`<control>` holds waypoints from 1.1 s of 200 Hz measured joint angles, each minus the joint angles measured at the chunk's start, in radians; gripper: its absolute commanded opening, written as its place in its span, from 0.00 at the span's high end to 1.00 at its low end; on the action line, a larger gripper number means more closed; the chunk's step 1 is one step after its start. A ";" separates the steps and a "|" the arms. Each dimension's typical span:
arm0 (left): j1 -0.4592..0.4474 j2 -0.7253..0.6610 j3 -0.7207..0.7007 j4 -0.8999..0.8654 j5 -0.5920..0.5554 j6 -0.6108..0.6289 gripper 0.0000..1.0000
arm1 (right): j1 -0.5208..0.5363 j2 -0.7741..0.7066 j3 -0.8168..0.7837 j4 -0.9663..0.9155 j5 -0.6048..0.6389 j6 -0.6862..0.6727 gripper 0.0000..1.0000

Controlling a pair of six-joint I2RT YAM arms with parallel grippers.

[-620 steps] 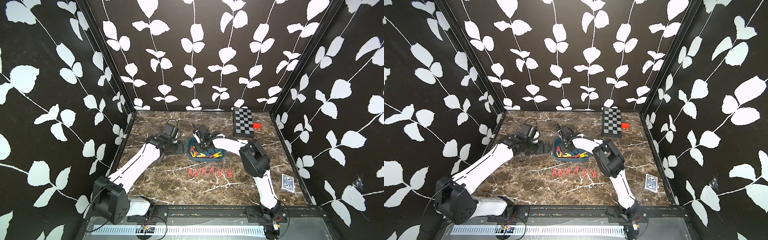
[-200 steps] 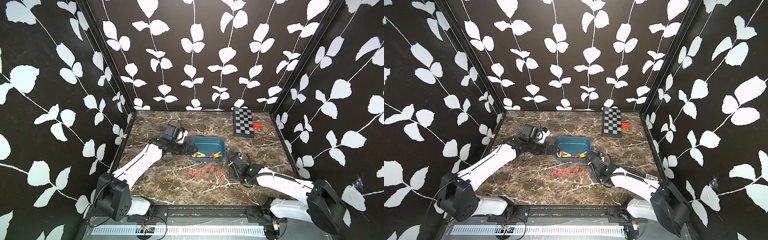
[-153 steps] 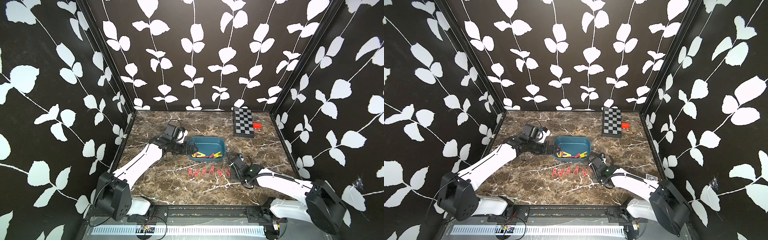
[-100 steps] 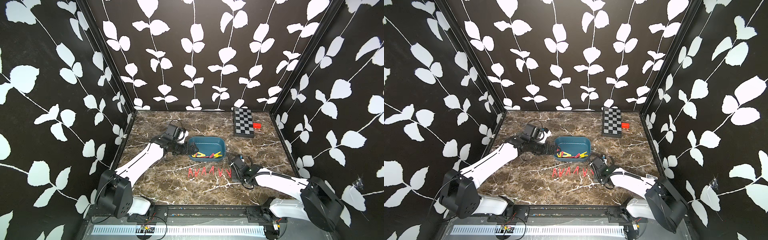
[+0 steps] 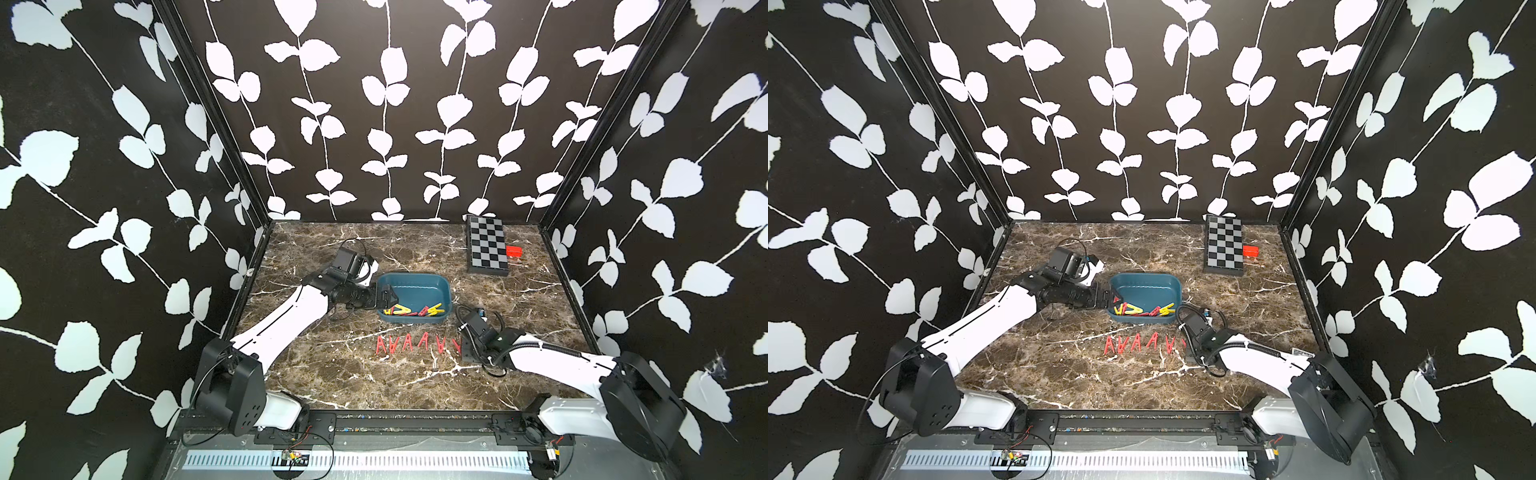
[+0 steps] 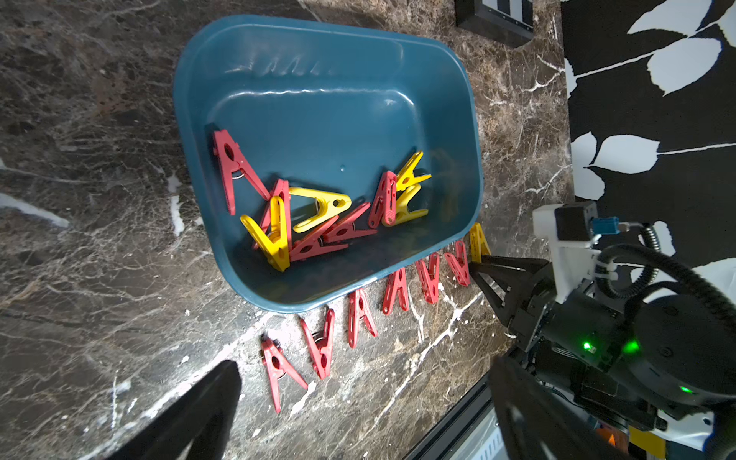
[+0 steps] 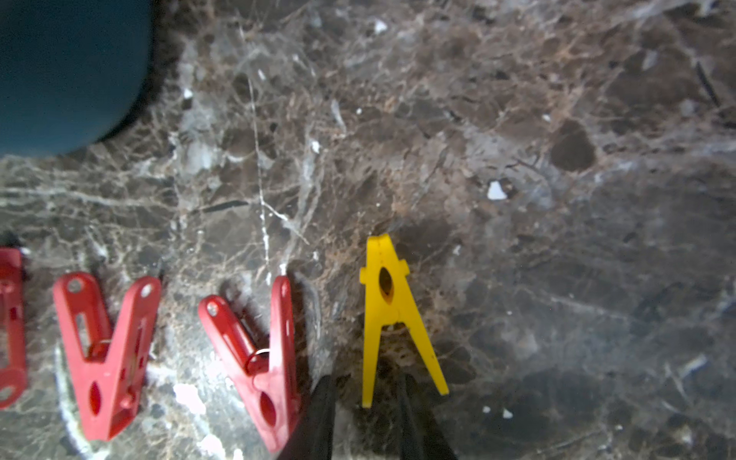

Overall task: Take the clothespins out of the storage box
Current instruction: Place the clothespin at the center of the board, then pick up the clothespin from the storage box.

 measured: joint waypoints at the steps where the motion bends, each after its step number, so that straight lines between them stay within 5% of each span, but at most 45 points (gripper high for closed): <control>1: 0.000 0.000 0.000 0.000 0.000 0.000 0.01 | 0.000 -0.001 0.000 0.000 0.000 0.000 0.71; 29: -0.001 0.007 0.000 0.000 -0.012 0.000 0.01 | 0.000 -0.050 0.016 -0.034 -0.003 0.000 0.69; 91: -0.002 0.071 0.020 -0.011 -0.058 0.000 0.02 | 0.000 -0.095 0.161 -0.030 -0.037 -0.031 0.43; 121: -0.013 0.101 0.048 -0.012 -0.078 -0.017 0.17 | 0.000 -0.066 0.245 -0.008 -0.074 -0.069 0.29; 161: -0.040 0.153 0.096 -0.013 -0.127 -0.068 0.25 | -0.019 0.003 0.375 0.009 -0.144 -0.127 0.07; 220: -0.104 0.249 0.196 -0.042 -0.246 -0.166 0.50 | -0.123 0.059 0.443 0.061 -0.303 -0.188 0.01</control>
